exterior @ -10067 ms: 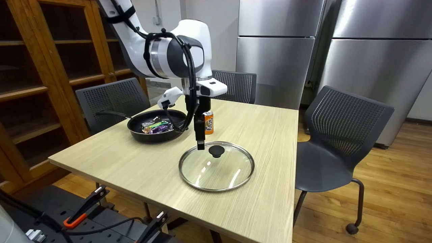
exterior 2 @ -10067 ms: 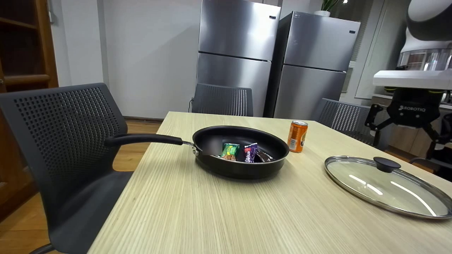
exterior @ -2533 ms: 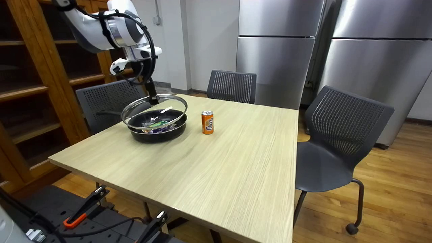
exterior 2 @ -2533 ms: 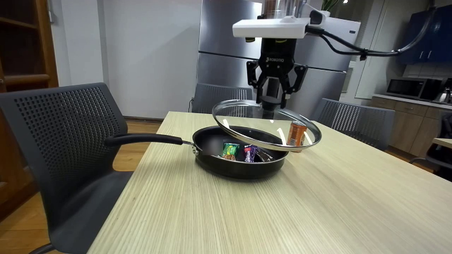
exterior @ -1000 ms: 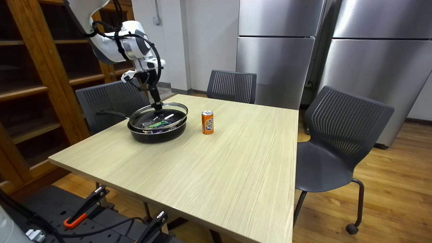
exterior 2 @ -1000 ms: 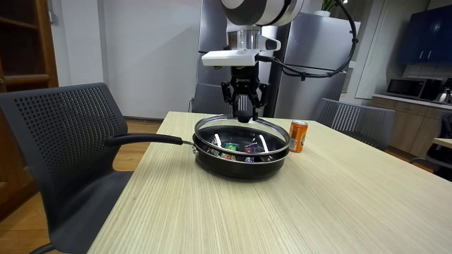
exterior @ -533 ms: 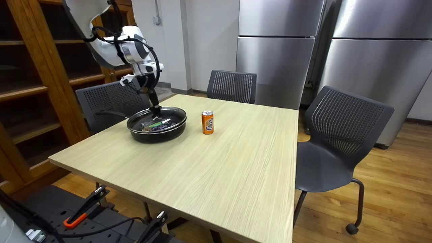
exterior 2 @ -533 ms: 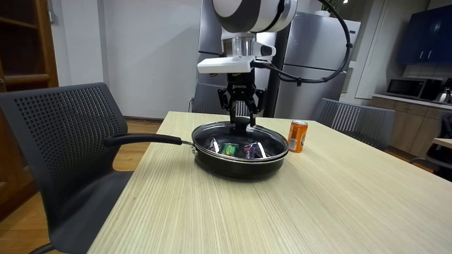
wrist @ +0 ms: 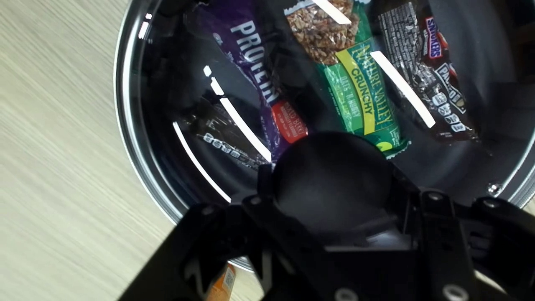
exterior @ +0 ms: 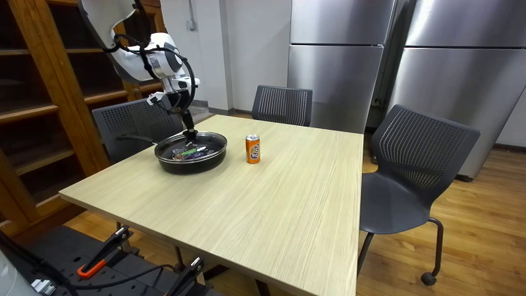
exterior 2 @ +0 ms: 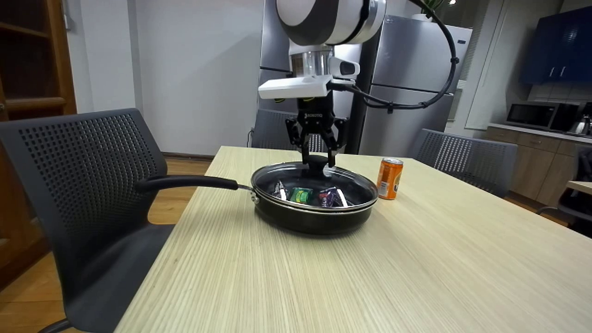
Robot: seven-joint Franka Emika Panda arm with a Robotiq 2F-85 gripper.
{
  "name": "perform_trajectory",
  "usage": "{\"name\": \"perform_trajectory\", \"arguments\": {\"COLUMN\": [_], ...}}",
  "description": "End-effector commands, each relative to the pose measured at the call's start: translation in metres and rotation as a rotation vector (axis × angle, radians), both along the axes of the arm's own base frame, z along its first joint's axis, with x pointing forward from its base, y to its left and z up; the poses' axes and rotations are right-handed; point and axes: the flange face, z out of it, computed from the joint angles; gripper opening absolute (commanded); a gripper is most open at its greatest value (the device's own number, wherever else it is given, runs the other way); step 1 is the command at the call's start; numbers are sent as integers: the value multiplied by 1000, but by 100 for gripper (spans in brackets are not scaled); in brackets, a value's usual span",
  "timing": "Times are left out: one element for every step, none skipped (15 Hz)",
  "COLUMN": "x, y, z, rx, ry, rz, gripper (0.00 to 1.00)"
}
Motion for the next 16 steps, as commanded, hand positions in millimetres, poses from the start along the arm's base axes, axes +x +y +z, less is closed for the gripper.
{"name": "perform_trajectory", "arguments": {"x": [7,7,8,9,9,9,9,8,5,4,1,-3,-7,-11,-18,-23], "y": [1,0,0,-2,-3,-4,-5,-6,-7,-8,-9,-10,-12,-14,-17,-20], "z": [15,15,17,19,21,23,25,28,32,36,41,46,52,58,64,70], "rx": [-3,-4,-4,-5,-5,-5,-3,-1,3,8,13,19,25,30,38,44], "ry": [8,6,3,-3,-8,-14,-17,-22,-28,-33,-40,-50,-57,-66,-75,-84], "rz": [-24,-26,-28,-30,-33,-36,-38,-40,-41,-42,-40,-43,-42,-43,-45,-48], "gripper": [89,90,97,99,100,100,100,100,100,100,100,100,100,100,100,100]}}
